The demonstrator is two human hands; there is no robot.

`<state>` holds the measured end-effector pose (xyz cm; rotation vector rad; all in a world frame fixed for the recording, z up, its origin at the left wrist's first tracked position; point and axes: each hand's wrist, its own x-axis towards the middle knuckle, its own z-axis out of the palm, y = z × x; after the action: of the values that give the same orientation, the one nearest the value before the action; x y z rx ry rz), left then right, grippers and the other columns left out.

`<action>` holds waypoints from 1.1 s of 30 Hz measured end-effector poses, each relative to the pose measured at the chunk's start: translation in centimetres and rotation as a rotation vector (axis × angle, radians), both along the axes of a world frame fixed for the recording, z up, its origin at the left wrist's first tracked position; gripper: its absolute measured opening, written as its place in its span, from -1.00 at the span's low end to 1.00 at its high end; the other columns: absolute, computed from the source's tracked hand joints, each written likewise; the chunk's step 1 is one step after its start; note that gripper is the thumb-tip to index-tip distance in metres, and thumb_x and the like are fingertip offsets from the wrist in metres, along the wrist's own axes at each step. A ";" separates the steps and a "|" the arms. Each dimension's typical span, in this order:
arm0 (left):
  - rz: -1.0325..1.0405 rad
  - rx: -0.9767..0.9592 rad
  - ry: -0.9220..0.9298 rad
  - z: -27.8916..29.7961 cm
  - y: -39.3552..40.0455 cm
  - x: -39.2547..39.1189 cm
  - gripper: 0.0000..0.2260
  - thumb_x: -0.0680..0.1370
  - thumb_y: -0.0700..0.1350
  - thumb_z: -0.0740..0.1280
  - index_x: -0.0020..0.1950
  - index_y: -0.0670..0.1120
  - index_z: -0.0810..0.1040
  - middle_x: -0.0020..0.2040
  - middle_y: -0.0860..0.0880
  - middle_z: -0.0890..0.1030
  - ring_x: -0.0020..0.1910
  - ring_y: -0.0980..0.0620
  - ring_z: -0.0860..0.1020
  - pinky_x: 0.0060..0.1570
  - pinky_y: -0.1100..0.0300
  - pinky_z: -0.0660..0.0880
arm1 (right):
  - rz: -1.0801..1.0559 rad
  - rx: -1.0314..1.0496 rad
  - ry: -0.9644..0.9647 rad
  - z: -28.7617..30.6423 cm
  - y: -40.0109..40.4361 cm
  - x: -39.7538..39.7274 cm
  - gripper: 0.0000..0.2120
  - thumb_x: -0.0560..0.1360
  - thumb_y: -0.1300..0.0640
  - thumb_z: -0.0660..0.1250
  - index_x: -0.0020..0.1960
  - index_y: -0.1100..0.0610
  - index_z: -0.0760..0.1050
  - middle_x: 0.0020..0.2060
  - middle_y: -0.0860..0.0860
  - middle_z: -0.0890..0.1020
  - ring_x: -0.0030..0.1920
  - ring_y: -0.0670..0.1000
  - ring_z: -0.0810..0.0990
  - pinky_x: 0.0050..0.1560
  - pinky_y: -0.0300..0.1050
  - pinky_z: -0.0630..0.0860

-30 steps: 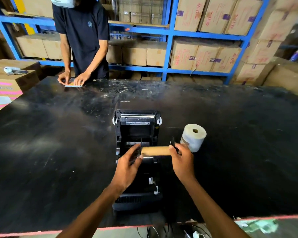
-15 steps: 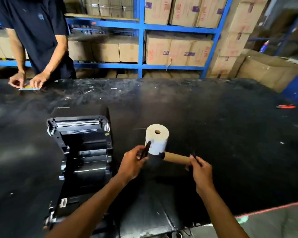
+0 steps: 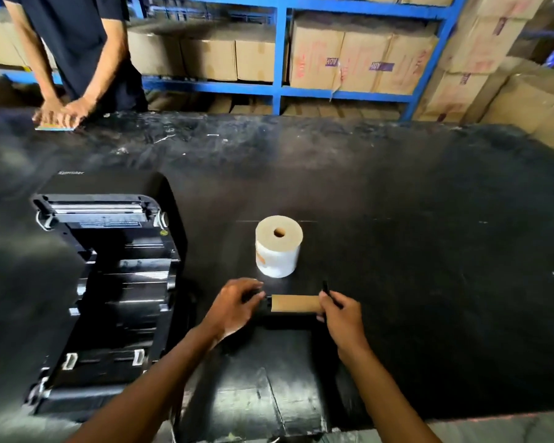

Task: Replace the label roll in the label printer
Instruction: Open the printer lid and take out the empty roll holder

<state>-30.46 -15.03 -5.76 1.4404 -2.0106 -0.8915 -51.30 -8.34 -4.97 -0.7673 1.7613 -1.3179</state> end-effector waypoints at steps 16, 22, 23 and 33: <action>-0.098 0.303 0.009 5.3 -0.9 4.3 -0.85 0.47 -0.19 0.45 -0.16 0.08 0.62 -0.27 0.10 0.66 -0.23 0.16 0.60 -0.14 0.31 0.51 | 0.038 -0.007 -0.064 -0.3 -1.9 -3.0 -0.79 0.51 0.23 0.33 0.08 0.34 0.57 -0.12 0.18 0.64 -0.21 0.08 0.61 -0.37 -0.36 0.58; 0.164 0.174 0.081 3.2 -0.3 3.6 -0.86 0.46 -0.19 0.45 0.01 -0.13 0.66 -0.18 -0.07 0.66 -0.31 0.23 0.60 -0.30 0.51 0.46 | 0.124 0.030 0.331 -1.4 -1.1 -2.4 -0.81 0.44 0.19 0.42 -0.01 0.28 0.65 -0.16 0.19 0.69 -0.18 0.06 0.61 -0.20 -0.30 0.44; 0.131 0.208 0.091 2.4 0.4 2.8 -0.85 0.46 -0.21 0.45 0.02 -0.14 0.66 -0.18 -0.08 0.66 -0.29 0.17 0.60 -0.28 0.47 0.48 | 0.146 0.030 0.387 -1.5 -0.8 -1.3 -0.82 0.42 0.19 0.44 -0.04 0.28 0.66 -0.20 0.19 0.68 -0.20 0.06 0.59 -0.25 -0.31 0.36; 0.026 0.163 -0.161 -1.2 4.4 1.9 -0.70 0.47 -0.03 0.43 0.19 -0.03 0.59 0.09 0.08 0.56 0.17 0.05 0.44 0.19 0.14 0.38 | 0.251 0.136 0.557 -3.7 2.0 1.8 -0.79 0.41 -0.04 0.40 -0.12 0.10 0.64 -0.20 0.04 0.61 -0.09 0.10 0.56 -0.11 -0.02 0.50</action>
<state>-28.53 -10.58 -7.01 1.6709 -2.0697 -0.9752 -49.46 -6.32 -8.69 -1.3199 2.0660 -0.8527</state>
